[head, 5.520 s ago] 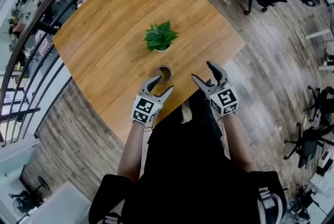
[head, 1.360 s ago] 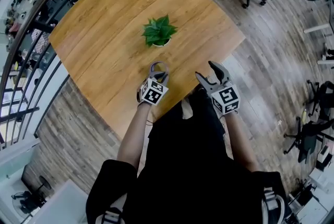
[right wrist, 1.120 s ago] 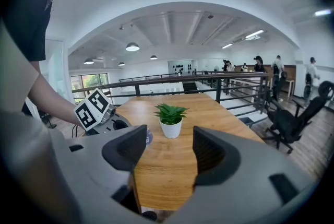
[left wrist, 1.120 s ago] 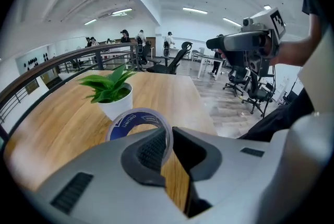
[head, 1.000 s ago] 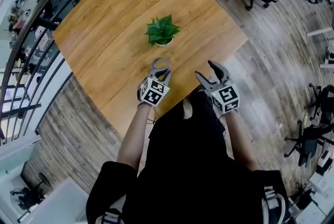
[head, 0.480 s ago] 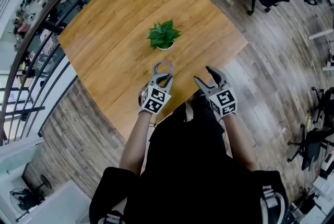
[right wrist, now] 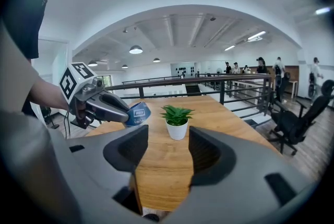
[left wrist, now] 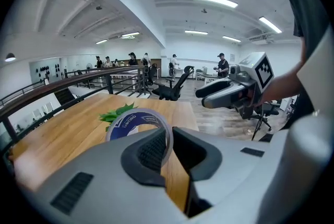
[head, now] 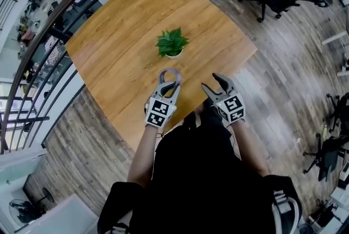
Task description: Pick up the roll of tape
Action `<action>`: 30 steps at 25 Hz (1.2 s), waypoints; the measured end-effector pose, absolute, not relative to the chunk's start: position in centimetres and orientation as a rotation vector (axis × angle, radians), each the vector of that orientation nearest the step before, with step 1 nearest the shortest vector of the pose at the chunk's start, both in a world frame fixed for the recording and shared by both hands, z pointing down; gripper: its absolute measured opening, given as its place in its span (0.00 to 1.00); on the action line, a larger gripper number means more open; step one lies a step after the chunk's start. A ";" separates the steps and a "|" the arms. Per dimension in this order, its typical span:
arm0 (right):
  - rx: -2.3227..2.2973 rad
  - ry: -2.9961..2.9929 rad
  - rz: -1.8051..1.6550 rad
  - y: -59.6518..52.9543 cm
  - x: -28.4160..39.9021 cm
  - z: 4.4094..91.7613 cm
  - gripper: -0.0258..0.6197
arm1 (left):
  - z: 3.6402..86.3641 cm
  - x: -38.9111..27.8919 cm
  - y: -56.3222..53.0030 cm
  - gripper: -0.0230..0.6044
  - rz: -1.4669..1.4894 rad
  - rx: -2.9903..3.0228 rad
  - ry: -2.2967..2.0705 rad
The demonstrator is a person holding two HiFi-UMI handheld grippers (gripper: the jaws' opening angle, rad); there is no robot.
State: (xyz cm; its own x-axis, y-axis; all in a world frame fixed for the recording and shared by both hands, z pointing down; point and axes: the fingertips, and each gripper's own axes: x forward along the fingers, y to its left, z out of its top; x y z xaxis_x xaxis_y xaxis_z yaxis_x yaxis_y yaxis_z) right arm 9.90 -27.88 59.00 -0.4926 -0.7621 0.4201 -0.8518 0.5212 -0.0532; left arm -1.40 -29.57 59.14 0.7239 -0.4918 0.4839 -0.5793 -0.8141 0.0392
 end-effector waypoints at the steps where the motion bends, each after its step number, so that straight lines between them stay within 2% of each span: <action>1: 1.336 -2.423 0.361 -27.9 9.8 59.0 0.43 | 58.7 -1.5 -29.6 0.13 0.678 2.743 -0.868; 18: 1.290 -2.449 0.295 -29.2 8.4 57.8 0.44 | 54.4 -4.5 -29.6 0.13 0.564 2.776 -0.979; 30: 1.241 -2.494 0.281 -29.6 7.6 57.5 0.44 | 54.6 -5.5 -29.3 0.13 0.563 2.748 -1.021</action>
